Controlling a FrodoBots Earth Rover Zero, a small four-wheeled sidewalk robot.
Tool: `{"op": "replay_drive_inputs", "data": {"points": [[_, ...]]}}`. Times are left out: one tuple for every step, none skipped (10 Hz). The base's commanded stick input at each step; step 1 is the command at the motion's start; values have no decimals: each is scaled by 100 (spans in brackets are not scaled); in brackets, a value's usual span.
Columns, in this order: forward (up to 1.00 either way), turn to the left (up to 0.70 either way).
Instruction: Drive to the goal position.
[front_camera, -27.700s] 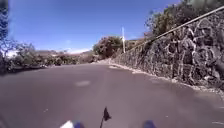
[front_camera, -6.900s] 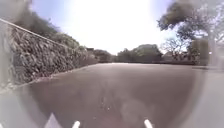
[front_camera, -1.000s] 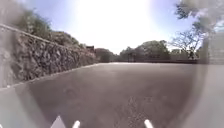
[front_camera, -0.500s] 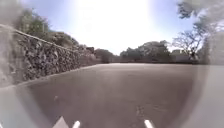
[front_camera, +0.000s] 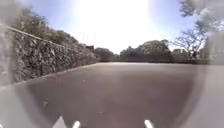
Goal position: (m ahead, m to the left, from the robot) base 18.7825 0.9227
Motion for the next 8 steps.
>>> {"op": "replay_drive_inputs", "data": {"points": [[70,0],[70,0],[70,0],[70,0],[70,0],[70,0],[70,0],[70,0]]}}
